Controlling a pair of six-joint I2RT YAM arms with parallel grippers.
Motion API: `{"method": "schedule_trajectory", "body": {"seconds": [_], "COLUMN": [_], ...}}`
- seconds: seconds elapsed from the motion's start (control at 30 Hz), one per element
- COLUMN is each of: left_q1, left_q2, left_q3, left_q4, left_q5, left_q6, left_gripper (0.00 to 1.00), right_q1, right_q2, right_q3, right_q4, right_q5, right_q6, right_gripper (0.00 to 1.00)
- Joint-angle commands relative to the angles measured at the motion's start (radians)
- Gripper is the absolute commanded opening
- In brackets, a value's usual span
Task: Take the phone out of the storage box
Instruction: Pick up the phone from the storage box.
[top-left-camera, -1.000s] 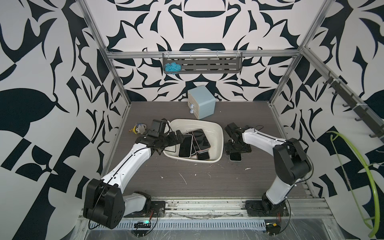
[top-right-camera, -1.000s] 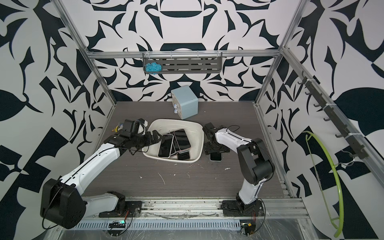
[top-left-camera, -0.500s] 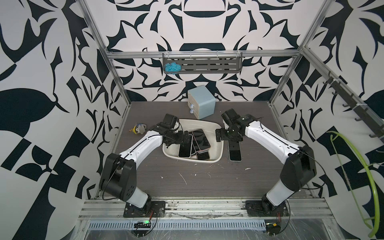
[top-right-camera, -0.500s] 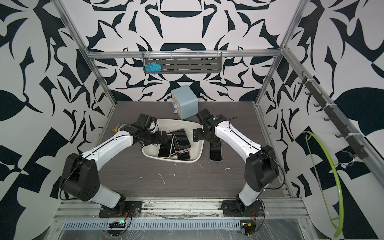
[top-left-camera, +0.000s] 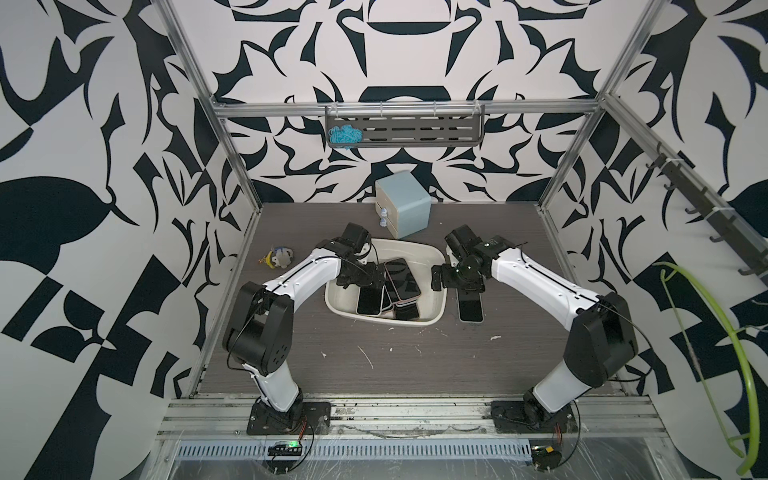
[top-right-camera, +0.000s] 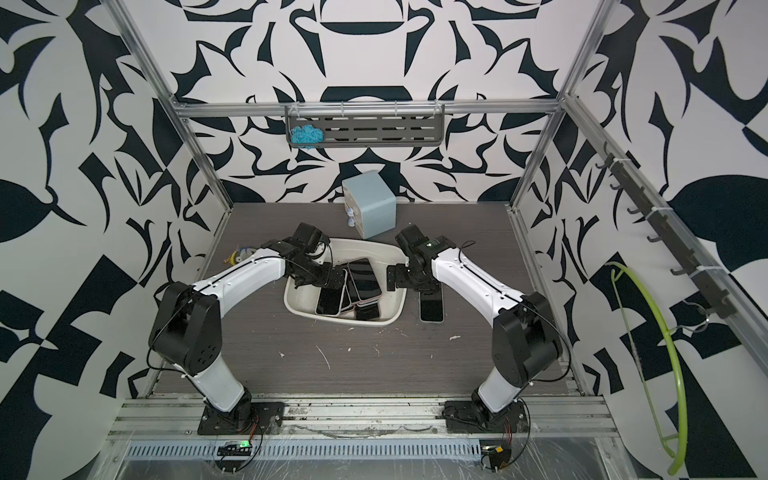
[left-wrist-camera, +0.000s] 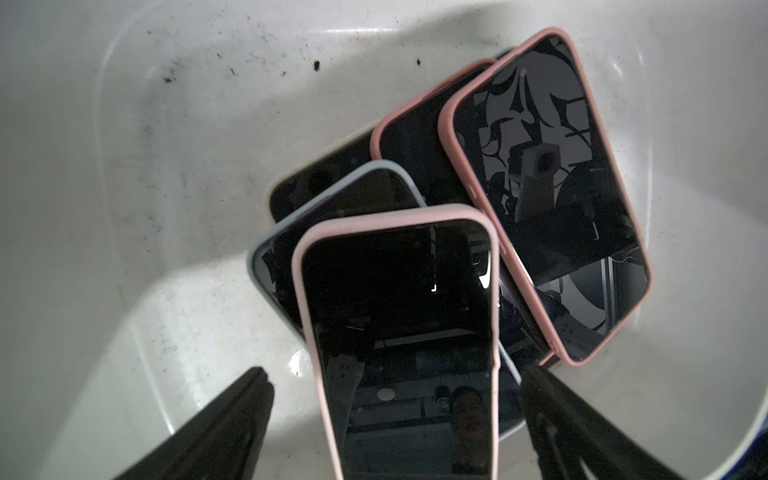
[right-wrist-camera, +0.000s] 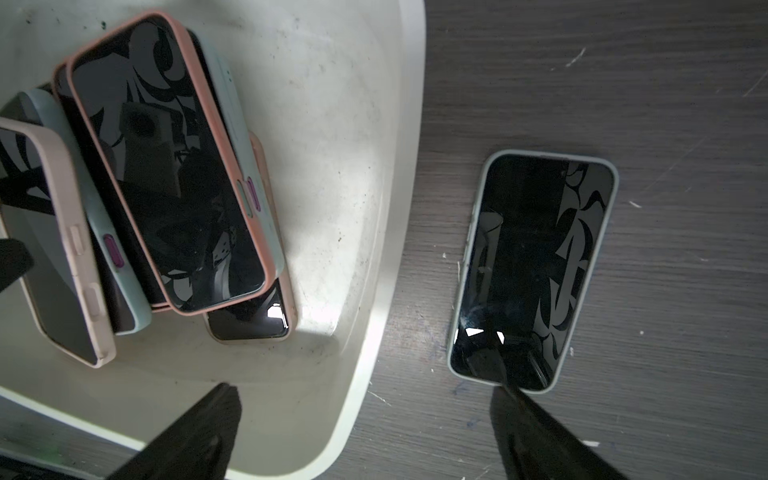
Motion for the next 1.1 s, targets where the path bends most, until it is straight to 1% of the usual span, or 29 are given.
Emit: {"method": "schedule_trajectory", "body": {"seconds": [0.0, 0.1, 0.2, 0.3, 0.47, 0.6, 0.73, 0.77, 0.8, 0.93, 1.07], "left_q1": [-0.009, -0.023, -0.026, -0.028, -0.045, -0.060, -0.070, -0.071, -0.071, -0.072, -0.072], "left_q2": [0.021, 0.022, 0.040, 0.057, 0.080, 0.085, 0.091, 0.093, 0.092, 0.068, 0.011], "left_q3": [0.022, 0.019, 0.026, 0.027, 0.022, 0.019, 0.023, 0.027, 0.032, 0.063, 0.098], "left_q4": [-0.038, -0.030, -0.046, -0.048, -0.052, -0.050, -0.056, -0.060, -0.066, -0.102, -0.120], "left_q5": [0.035, 0.060, 0.021, 0.018, -0.029, -0.054, -0.071, -0.075, -0.083, -0.109, -0.103], "left_q6": [0.058, 0.080, 0.082, 0.083, 0.087, 0.084, 0.081, 0.078, 0.077, 0.067, 0.058], "left_gripper": [1.00, 1.00, 1.00, 1.00, 1.00, 0.94, 0.86, 0.81, 0.80, 0.78, 0.78], "right_q1": [0.001, 0.000, 0.000, 0.000, -0.002, -0.003, -0.005, -0.005, -0.006, -0.006, -0.005], "right_q2": [-0.037, -0.041, -0.046, -0.056, -0.060, -0.064, -0.072, -0.075, -0.077, -0.084, -0.082], "right_q3": [-0.022, -0.032, -0.041, -0.049, -0.045, -0.045, -0.061, -0.066, -0.069, -0.080, -0.082], "right_q4": [0.006, 0.007, 0.007, 0.007, 0.004, 0.003, 0.005, 0.007, 0.008, 0.014, 0.025], "right_q5": [-0.003, -0.002, -0.003, -0.004, -0.003, 0.000, 0.001, 0.002, 0.002, 0.003, -0.001], "right_q6": [0.002, 0.000, -0.001, -0.001, -0.010, -0.014, -0.014, -0.014, -0.014, -0.014, -0.010], "right_gripper": [1.00, 1.00, 0.99, 1.00, 0.99, 1.00, 0.99, 0.99, 1.00, 1.00, 1.00]}}
